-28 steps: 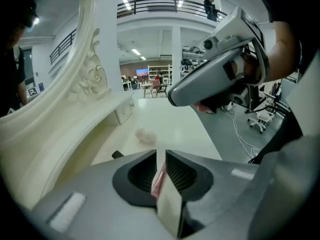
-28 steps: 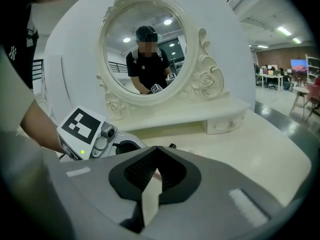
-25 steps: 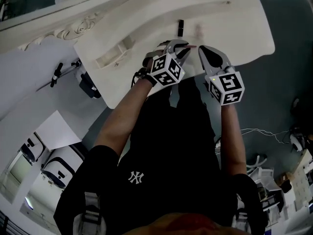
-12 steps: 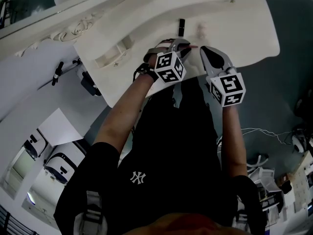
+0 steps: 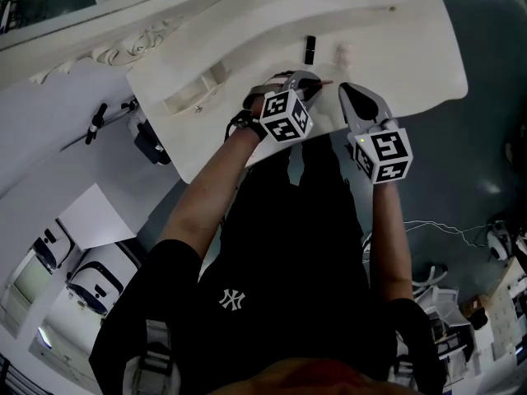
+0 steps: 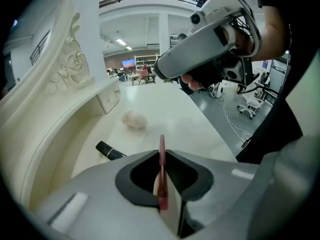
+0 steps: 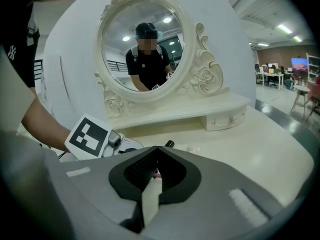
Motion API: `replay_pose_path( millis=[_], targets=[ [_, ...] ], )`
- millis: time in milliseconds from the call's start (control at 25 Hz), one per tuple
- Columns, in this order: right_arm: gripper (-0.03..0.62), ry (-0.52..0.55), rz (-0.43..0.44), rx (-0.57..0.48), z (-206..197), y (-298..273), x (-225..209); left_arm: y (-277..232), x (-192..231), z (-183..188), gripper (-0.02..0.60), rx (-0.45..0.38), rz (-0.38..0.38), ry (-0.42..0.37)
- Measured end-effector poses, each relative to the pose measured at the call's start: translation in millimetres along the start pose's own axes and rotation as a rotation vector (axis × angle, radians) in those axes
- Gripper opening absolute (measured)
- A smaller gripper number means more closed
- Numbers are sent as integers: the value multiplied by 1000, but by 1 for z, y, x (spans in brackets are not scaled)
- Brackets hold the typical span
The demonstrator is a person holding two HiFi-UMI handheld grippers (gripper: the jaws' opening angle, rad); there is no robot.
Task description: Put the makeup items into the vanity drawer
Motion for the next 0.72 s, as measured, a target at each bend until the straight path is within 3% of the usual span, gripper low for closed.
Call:
replay_pose_path(
  millis=[360,720],
  targets=[
    [25,47,30,-22,22,-17,40,57,6,-12,46,-35,64,32],
    [25,123,112,-50,51,-45,96,139,18,-47,46,-31,193,72]
  ],
)
Point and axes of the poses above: the fingertips, and each gripper's own axes: y backward along the fingers, x to its left, z out of its top, the point moved 7 cm from there along y, backward along the fingers, and after that the axes turned 4 degrees about z, right-handed, at the moved point
